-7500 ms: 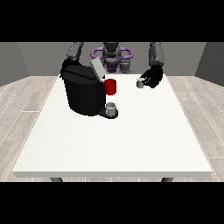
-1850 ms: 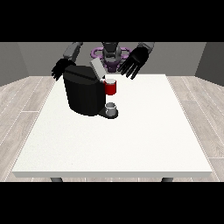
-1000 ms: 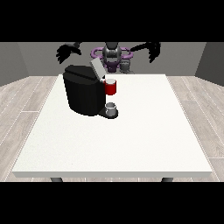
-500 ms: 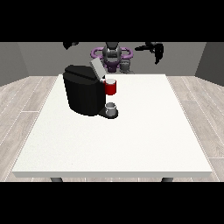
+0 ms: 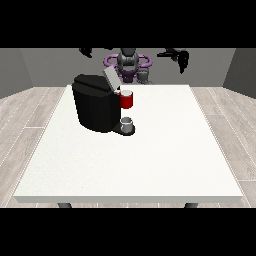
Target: Insert the coffee pod into the coffee machine and close the lid
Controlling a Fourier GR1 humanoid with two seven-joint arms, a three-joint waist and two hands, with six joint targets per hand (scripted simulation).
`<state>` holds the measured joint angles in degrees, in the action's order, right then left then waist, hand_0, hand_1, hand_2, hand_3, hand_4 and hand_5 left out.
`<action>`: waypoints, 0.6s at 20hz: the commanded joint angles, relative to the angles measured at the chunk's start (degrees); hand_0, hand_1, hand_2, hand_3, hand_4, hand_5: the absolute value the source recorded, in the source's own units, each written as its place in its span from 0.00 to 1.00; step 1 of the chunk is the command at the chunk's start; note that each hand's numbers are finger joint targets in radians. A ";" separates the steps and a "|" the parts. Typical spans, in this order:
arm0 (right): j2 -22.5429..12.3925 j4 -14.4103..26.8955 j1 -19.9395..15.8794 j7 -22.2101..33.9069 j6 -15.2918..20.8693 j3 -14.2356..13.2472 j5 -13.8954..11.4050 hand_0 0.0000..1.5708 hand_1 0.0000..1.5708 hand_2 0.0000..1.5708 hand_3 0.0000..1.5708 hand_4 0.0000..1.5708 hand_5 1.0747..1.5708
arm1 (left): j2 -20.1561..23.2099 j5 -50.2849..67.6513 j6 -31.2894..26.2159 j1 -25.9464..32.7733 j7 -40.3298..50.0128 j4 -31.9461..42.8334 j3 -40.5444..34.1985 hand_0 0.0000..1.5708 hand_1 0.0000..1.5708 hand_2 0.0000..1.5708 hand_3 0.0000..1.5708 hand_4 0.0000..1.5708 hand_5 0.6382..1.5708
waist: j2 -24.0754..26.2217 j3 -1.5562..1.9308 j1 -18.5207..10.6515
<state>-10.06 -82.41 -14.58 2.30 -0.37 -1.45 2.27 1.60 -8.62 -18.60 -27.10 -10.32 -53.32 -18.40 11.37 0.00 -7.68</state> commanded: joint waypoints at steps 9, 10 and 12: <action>0.13 10.16 -8.56 -2.71 -1.21 -3.77 0.57 0.00 0.00 0.00 0.00 0.00 1.00 | -1.59 7.34 2.79 7.43 6.97 -17.35 5.54 0.00 0.00 0.00 0.00 0.00 1.00 | -7.12 0.01 -2.05; -0.91 11.33 -10.25 -1.37 -2.38 -5.03 1.92 0.00 0.00 0.00 0.00 0.00 1.00 | -1.59 7.35 4.81 9.99 6.74 -18.39 9.72 0.00 0.00 0.00 0.00 0.00 1.00 | -6.75 0.01 -2.24; 1.40 8.82 -10.46 -0.77 -2.04 -2.43 1.10 0.00 0.00 0.00 0.00 0.00 1.00 | 2.73 8.24 2.35 7.85 6.65 -18.34 3.76 0.00 0.00 0.00 0.00 0.00 1.00 | -8.86 0.00 1.30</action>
<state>-9.53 -73.95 -22.23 0.27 -2.16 -4.37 3.29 1.30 -2.28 -16.50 -19.27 -4.93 -68.82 -13.41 4.76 0.02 -8.91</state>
